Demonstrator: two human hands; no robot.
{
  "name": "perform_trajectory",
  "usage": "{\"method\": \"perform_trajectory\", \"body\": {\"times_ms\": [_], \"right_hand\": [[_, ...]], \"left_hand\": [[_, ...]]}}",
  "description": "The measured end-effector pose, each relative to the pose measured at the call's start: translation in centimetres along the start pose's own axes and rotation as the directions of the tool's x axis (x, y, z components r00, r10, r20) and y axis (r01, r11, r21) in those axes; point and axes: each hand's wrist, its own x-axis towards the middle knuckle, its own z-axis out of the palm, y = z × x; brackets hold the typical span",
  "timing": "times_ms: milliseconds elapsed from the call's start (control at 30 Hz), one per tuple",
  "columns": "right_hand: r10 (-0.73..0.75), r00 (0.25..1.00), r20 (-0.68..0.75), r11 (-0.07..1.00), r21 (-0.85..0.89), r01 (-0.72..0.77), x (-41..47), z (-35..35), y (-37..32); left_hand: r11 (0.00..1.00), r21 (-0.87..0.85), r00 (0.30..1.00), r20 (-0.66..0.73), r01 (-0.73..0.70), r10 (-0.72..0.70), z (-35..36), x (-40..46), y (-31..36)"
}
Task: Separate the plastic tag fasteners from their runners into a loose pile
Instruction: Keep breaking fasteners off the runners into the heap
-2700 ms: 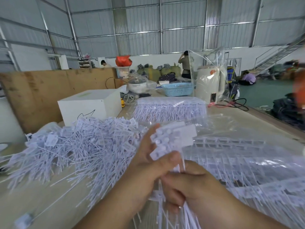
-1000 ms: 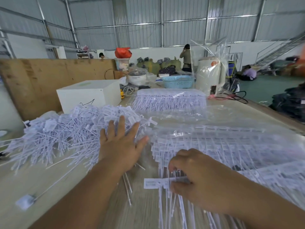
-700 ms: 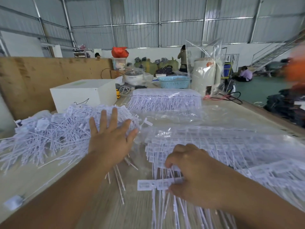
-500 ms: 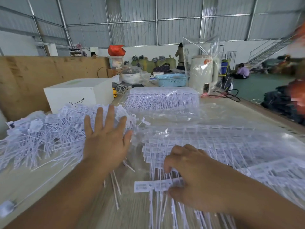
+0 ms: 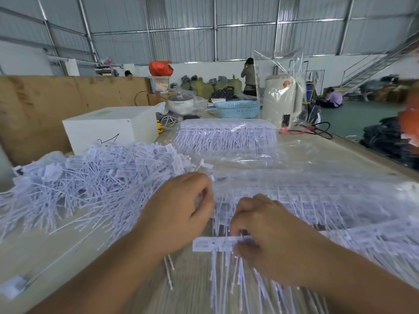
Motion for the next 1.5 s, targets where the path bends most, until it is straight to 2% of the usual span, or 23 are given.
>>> {"method": "perform_trajectory", "body": {"times_ms": [200, 267, 367, 400, 500, 567, 700, 767, 867, 1000, 1100, 1267, 1367, 1500], "right_hand": [[0.014, 0.986, -0.169, 1.000, 0.027, -0.009, 0.6, 0.3, 0.4], [0.013, 0.987, -0.162, 1.000, 0.021, -0.009, 0.6, 0.5, 0.5], [0.017, 0.989, -0.145, 0.999, 0.037, -0.012, 0.5, 0.8, 0.8], [0.022, 0.990, -0.142, 0.998, 0.054, -0.014, 0.5, 0.7, 0.8], [0.015, 0.991, -0.130, 0.996, 0.086, -0.003, 0.5, 0.5, 0.8], [0.017, 0.993, -0.121, 0.995, 0.101, -0.005, 0.5, 0.3, 0.8], [0.047, 0.988, -0.146, 0.988, 0.155, -0.024, 0.5, -0.1, 0.7], [0.061, 0.990, -0.129, 0.982, 0.184, -0.037, 0.4, -0.5, 0.8], [0.097, 0.995, -0.034, 0.976, 0.200, -0.089, -0.1, -1.2, 1.2], [0.144, 0.984, 0.103, 0.985, 0.083, -0.153, -0.5, -2.3, 1.1], [0.140, 0.983, 0.121, 0.990, -0.001, -0.140, -0.8, -2.8, 1.2], [0.177, 0.950, 0.257, 0.984, -0.047, -0.171, -1.3, -3.5, 1.5], [0.161, 0.962, 0.220, 0.986, -0.080, -0.147, -0.8, -2.6, 1.3], [0.042, 0.999, 0.011, 0.990, -0.133, -0.040, -0.3, -2.2, 1.5]], "left_hand": [[0.995, -0.062, 0.985, 0.155, 0.084, -0.074, 0.3, -0.4, -0.3], [0.996, -0.056, 0.988, 0.139, 0.075, -0.067, 0.2, -0.5, -0.5], [0.991, -0.132, 1.000, 0.030, 0.013, -0.009, -0.2, -0.2, 0.1], [0.988, -0.157, 0.999, 0.045, -0.011, 0.018, -0.5, 0.0, 0.5], [0.988, -0.142, 0.971, 0.218, -0.065, 0.095, -0.3, -0.2, 1.2], [0.998, -0.029, 0.947, 0.313, -0.059, 0.065, 0.2, -0.5, 0.9], [0.996, 0.093, 0.914, 0.404, -0.004, -0.034, 0.6, -0.9, 0.3], [0.997, 0.079, 0.933, 0.360, -0.007, -0.022, 0.5, -0.7, 0.5], [0.996, -0.011, 0.957, 0.277, 0.090, -0.083, 0.3, -0.5, 0.5], [0.974, -0.117, 0.945, 0.289, 0.191, -0.151, 0.0, -0.6, 0.1], [0.976, -0.129, 0.946, 0.297, 0.177, -0.132, 0.4, -0.8, 0.3], [0.972, -0.207, 0.989, 0.120, 0.112, -0.088, 0.2, -0.6, 1.2], [0.965, -0.251, 0.996, 0.064, 0.073, -0.059, 0.0, -0.6, 1.5], [0.967, -0.250, 0.994, 0.085, -0.042, 0.065, -0.5, -0.5, 1.9]]}}
